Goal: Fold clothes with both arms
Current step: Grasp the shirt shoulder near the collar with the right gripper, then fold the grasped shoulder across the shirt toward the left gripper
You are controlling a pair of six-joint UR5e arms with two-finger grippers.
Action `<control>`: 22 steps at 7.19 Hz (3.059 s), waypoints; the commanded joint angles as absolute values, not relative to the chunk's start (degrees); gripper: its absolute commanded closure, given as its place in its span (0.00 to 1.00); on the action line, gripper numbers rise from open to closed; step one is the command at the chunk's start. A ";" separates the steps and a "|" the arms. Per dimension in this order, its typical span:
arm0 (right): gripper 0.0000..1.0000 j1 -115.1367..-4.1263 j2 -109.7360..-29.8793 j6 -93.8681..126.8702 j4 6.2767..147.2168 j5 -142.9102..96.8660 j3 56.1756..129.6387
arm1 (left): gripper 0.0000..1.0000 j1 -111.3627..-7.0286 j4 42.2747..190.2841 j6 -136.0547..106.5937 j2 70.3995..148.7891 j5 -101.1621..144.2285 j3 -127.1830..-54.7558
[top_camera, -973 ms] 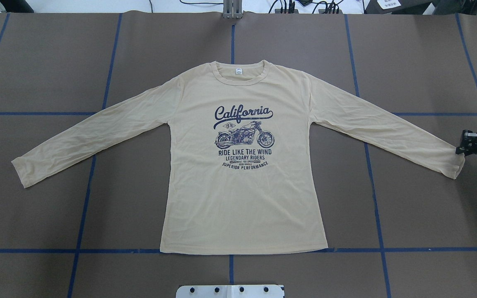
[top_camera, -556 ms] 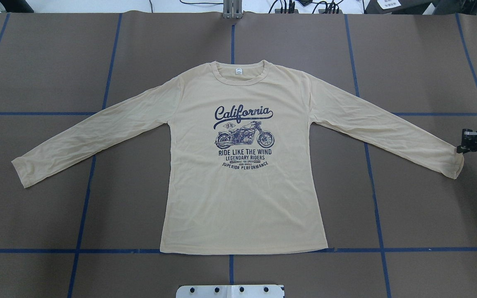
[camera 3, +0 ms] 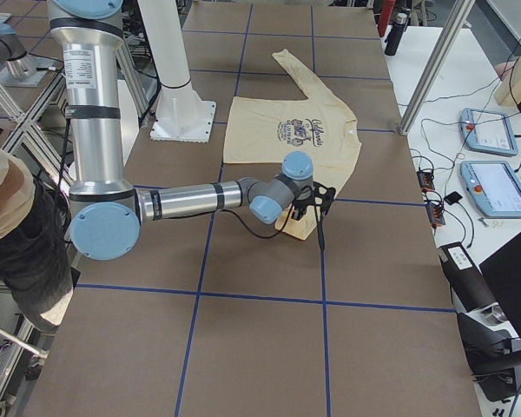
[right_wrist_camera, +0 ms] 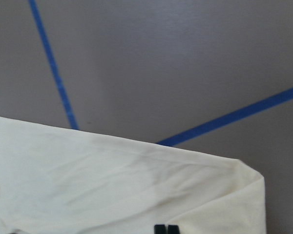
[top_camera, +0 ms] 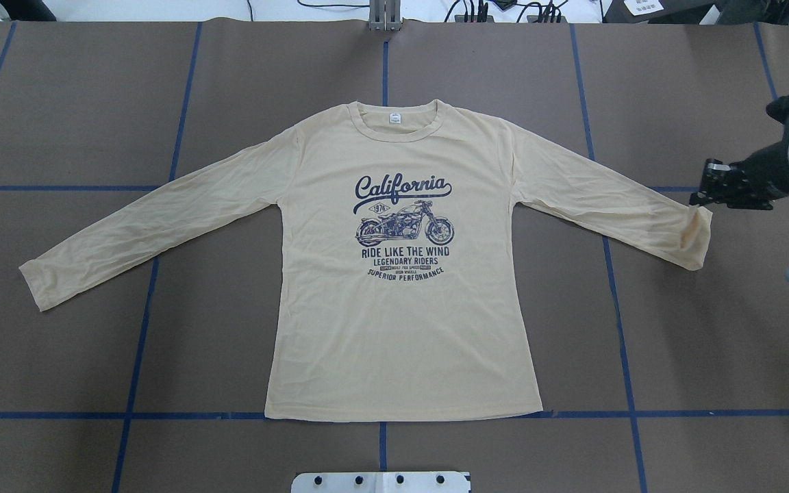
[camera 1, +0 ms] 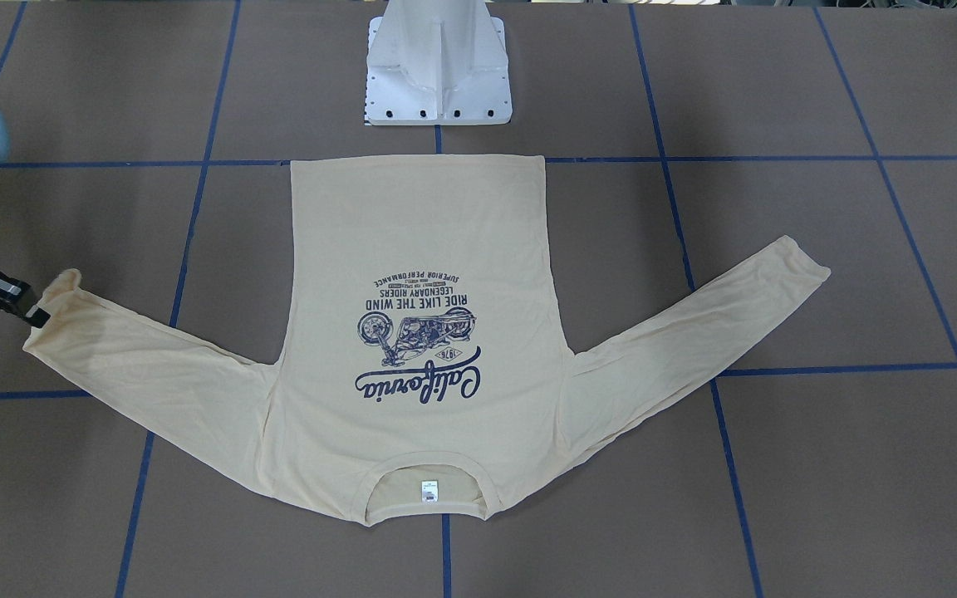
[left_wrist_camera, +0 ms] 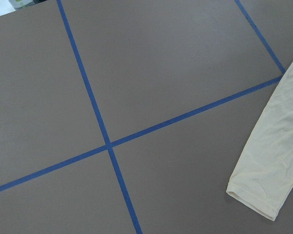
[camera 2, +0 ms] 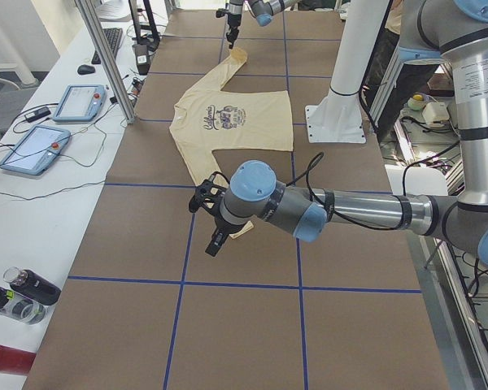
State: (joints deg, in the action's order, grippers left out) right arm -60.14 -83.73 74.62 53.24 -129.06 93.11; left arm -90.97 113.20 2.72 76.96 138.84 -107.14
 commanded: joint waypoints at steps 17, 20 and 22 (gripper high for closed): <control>0.77 -29.79 -23.40 87.36 74.36 -94.92 65.25 | 0.00 -90.71 114.26 2.90 77.52 140.54 -106.17; 0.00 -29.53 -21.02 90.58 74.36 -94.31 64.69 | 0.00 -80.65 118.01 -10.47 81.64 140.81 -104.07; 0.00 -30.14 -20.74 91.32 76.53 -95.62 67.92 | 0.00 -74.03 129.58 -24.27 81.83 138.97 -99.87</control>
State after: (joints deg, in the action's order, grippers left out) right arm -29.81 -20.82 90.66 75.03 -94.81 65.92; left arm -78.08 123.07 -15.64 81.58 140.31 -102.16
